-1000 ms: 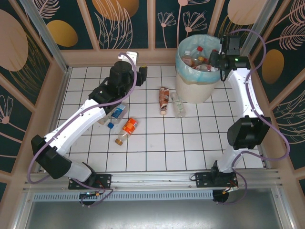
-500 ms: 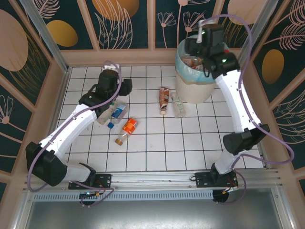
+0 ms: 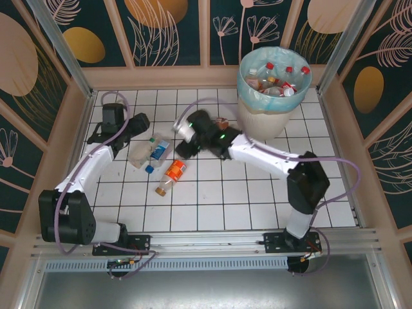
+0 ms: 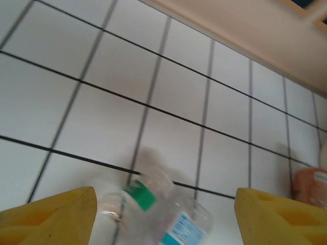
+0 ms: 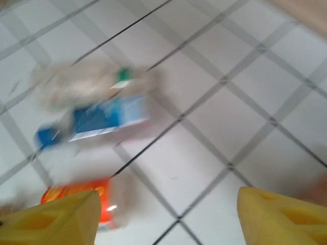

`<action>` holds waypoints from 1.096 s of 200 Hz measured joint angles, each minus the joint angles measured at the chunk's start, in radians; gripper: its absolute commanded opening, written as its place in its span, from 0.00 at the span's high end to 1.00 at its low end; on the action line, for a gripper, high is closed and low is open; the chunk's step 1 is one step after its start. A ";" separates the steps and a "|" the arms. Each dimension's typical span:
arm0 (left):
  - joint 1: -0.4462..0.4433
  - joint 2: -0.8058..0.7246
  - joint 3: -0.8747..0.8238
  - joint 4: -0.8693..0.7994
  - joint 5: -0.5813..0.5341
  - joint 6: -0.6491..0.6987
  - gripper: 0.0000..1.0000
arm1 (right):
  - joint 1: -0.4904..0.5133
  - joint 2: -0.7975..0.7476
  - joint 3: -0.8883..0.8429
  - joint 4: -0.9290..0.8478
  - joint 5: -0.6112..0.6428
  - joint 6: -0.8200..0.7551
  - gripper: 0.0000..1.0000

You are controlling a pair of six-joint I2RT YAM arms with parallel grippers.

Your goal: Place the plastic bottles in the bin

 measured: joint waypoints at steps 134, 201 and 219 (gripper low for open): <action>0.061 -0.013 -0.140 0.077 0.075 -0.017 0.25 | 0.218 0.208 -0.071 0.175 -0.053 -0.719 0.23; 0.061 -0.056 -0.144 0.093 0.111 -0.015 0.25 | 0.236 0.317 -0.013 0.174 -0.011 -0.741 0.28; 0.061 -0.067 -0.145 0.095 0.117 -0.015 0.25 | 0.240 0.347 0.029 0.155 0.000 -0.740 0.34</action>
